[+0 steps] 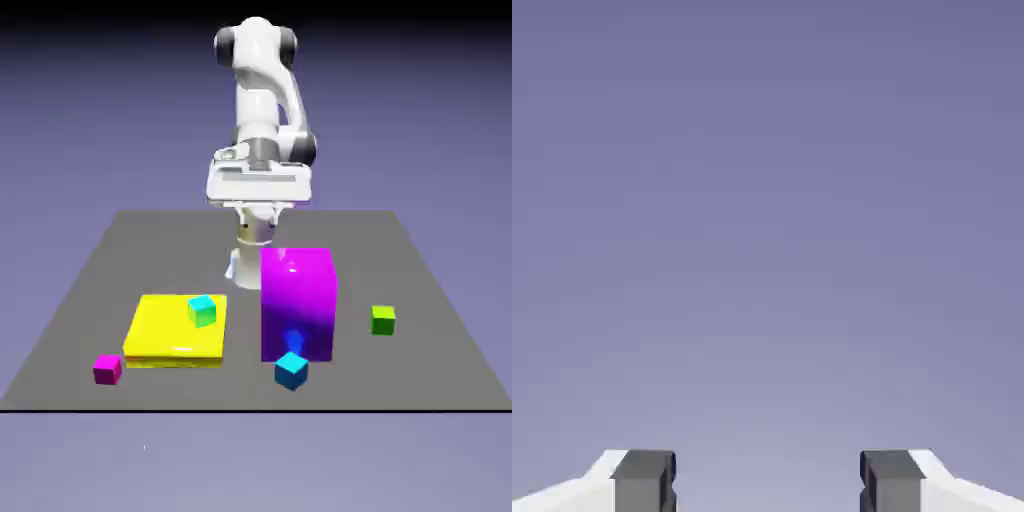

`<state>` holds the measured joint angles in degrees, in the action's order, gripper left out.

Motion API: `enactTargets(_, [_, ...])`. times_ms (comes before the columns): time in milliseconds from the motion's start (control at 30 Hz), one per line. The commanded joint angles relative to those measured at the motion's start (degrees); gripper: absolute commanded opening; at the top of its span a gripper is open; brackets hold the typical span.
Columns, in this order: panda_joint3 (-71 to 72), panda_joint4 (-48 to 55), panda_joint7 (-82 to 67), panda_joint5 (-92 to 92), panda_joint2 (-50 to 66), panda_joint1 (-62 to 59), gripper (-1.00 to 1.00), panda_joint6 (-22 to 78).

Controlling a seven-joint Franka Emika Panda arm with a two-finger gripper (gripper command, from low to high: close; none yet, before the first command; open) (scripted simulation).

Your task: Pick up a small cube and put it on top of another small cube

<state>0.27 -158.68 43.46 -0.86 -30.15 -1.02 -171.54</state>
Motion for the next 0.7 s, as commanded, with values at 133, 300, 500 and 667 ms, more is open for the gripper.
enactTargets(133, [1.1,9.6,4.2,-3.6,10.4,-7.1,0.0,10.2])
enactTargets(300, [2.2,19.2,8.3,-7.2,20.8,-14.2,0.0,20.4])
enactTargets(500, [3.5,30.8,13.4,-11.5,33.2,-22.7,0.0,32.7])
enactTargets(667, [4.6,40.4,17.5,-15.0,43.6,-29.7,0.0,42.9])
